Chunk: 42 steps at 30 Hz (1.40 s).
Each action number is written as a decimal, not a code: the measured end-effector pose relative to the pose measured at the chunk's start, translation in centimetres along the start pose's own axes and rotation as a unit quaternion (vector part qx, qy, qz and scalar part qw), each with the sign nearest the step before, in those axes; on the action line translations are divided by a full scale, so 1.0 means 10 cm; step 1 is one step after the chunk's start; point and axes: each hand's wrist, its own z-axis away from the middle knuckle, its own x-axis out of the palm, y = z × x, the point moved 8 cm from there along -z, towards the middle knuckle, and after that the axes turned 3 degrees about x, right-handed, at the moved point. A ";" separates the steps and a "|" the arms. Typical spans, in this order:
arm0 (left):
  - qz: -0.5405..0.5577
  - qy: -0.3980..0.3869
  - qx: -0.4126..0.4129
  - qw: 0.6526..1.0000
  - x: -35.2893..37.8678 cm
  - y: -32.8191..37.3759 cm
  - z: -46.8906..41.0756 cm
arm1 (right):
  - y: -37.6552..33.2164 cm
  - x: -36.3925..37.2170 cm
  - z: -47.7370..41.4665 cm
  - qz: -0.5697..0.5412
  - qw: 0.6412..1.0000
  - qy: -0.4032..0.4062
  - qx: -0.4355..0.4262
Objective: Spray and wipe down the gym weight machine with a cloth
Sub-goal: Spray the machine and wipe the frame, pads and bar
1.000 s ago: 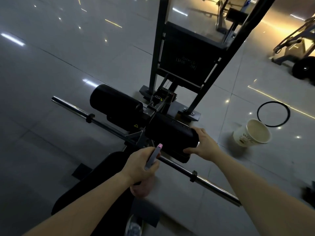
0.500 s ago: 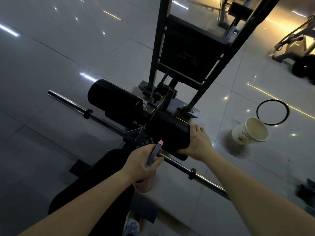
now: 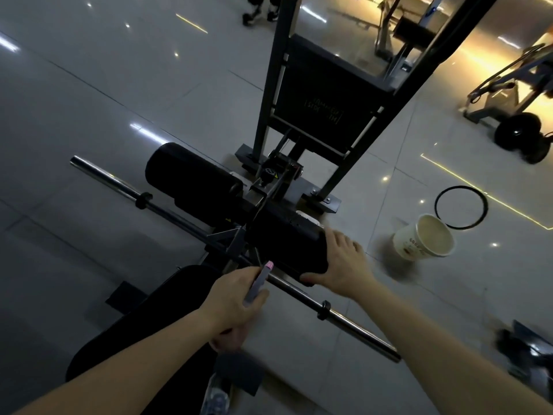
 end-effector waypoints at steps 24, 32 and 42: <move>-0.018 0.034 0.005 0.999 -0.18 0.09 -0.08 | -0.05 0.15 -0.20 -0.053 0.998 0.045 0.003; -0.047 0.085 -0.004 0.995 -0.20 0.13 -0.02 | 0.14 -0.01 -0.45 -0.252 0.949 -0.188 0.010; -0.032 0.061 0.025 0.997 -0.15 0.17 0.07 | -0.01 0.27 -0.07 -0.046 0.995 0.091 0.014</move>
